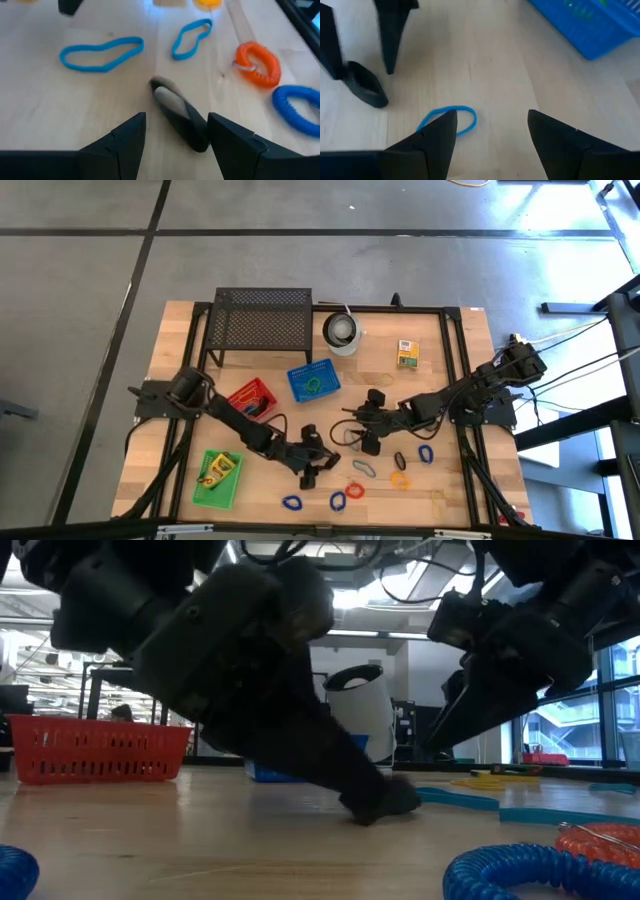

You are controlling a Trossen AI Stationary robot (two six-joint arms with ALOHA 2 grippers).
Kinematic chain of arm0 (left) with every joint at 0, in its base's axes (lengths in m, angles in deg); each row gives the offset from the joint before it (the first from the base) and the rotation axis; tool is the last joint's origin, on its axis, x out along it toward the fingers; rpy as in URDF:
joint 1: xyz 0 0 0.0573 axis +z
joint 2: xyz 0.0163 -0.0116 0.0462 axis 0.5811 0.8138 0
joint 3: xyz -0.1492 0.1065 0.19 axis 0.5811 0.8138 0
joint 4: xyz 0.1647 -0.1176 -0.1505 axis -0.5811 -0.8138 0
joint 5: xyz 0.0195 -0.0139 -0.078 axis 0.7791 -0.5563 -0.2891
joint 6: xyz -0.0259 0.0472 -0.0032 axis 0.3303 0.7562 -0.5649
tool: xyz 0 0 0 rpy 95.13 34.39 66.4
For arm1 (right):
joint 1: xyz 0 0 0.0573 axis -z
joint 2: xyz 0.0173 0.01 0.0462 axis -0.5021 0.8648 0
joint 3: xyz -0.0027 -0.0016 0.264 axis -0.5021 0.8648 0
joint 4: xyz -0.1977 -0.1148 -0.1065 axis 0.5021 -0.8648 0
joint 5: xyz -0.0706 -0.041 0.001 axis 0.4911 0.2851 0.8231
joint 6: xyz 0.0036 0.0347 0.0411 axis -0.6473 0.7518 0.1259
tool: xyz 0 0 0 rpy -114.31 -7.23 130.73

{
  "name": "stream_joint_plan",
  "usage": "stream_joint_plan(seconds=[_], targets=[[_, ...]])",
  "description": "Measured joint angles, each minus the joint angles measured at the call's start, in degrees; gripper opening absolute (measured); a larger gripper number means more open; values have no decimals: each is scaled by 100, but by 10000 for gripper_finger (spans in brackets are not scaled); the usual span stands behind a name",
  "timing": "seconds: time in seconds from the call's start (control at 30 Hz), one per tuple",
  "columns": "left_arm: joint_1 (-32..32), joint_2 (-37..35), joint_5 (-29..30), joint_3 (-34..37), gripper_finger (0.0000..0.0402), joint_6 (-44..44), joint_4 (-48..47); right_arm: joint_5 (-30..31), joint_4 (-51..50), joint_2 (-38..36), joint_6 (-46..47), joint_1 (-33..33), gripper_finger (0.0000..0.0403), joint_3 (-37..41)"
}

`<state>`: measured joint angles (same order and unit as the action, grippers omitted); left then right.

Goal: Pick & Place Office Desk Supplies
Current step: Put the black rubber band into the red bin

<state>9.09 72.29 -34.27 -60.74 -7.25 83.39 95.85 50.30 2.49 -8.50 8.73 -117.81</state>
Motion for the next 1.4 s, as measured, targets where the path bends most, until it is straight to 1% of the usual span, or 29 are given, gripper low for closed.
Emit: stream_joint_plan(seconds=[0.1, 0.33, 0.43, 0.5, 0.6, 0.83, 0.9, 1.03, 1.1, 1.17, 1.3, 1.4], targets=[[25, 103, -167, 3, 207, -69, 213, -26, 35, 0, -14, 0, 247, -1], [137, 133, -446, -2, 207, -295, 248, -27, 29, 0, -14, 0, 247, 0], [170, 133, -481, -7, 196, -189, 214, -28, 26, 0, -14, 0, 247, 0], [197, 133, -527, -7, 179, -53, 195, -26, 25, 0, -16, 0, 247, 0], [288, 133, -731, -7, 141, -15, 169, -26, 25, 0, -17, 0, 247, 0], [493, 125, -1207, -7, 20, 204, 138, -26, 24, 0, -32, 0, 247, 0], [528, 51, -1289, -5, 8, 295, 46, -26, 24, -1, -32, 0, 247, 0], [538, -274, -1314, 21, 4, 573, -271, -26, 16, -2, -32, 0, 247, 0], [522, -580, -1145, 20, 4, 640, -607, -24, -10, -2, -32, 0, 247, 0], [476, -919, -811, 15, 5, 635, -881, -25, -15, -2, -31, 0, 247, 0], [348, -1698, 52, 15, 4, 604, -1490, -12, -18, -2, -32, 0, 247, 0], [179, -2268, 925, 13, 5, 597, -1782, 19, -16, -2, -30, 0, 247, 0]])
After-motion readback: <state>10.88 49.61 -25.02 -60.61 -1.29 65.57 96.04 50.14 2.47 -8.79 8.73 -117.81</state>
